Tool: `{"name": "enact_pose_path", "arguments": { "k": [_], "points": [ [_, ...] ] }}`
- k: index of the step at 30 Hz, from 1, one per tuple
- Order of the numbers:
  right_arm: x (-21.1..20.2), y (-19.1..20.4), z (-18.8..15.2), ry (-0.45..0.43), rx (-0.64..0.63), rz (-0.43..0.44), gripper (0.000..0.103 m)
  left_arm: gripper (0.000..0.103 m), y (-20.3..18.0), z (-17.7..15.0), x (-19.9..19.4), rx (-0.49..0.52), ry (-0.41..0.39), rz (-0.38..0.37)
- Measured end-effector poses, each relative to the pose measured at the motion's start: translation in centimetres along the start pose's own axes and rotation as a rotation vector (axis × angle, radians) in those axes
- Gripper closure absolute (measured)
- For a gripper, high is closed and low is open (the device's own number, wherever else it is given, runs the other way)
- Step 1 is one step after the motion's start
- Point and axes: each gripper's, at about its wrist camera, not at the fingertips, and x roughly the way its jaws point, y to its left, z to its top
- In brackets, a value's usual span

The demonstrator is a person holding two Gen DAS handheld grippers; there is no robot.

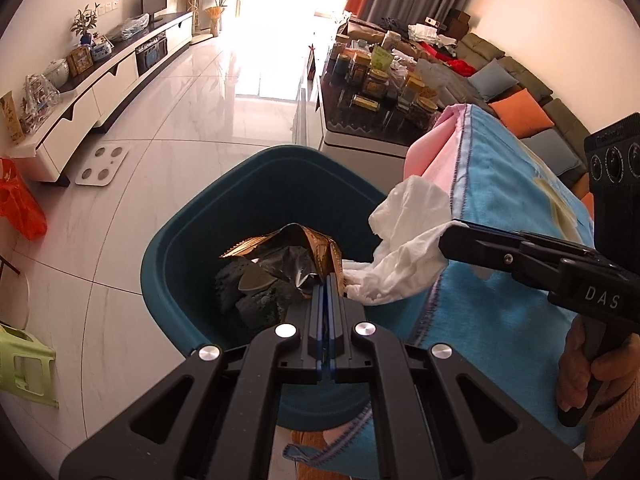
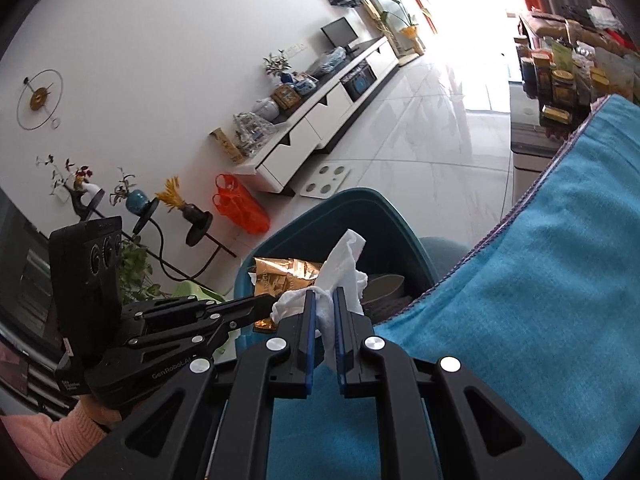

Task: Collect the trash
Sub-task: 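Open the left gripper over the bin while the right gripper releases the tissue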

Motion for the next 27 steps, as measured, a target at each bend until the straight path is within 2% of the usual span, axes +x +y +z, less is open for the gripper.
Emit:
{"name": "enact_pose_path", "arguments": {
  "k": [20,23,27],
  "points": [
    [1.8,1.5,0.6,0.04,-0.02,-0.076,0.094,0.097,0.6,-0.1,1.5,-0.045,-0.027,0.019],
    [1.9,1.5,0.5,0.038,-0.017,-0.084,0.094,0.089,0.5,0.0,1.5,-0.044,-0.035,0.031],
    [1.9,1.4,0.6,0.034,-0.011,-0.093,0.094,0.088,0.7,-0.1,1.4,-0.056,-0.038,0.034]
  ]
}}
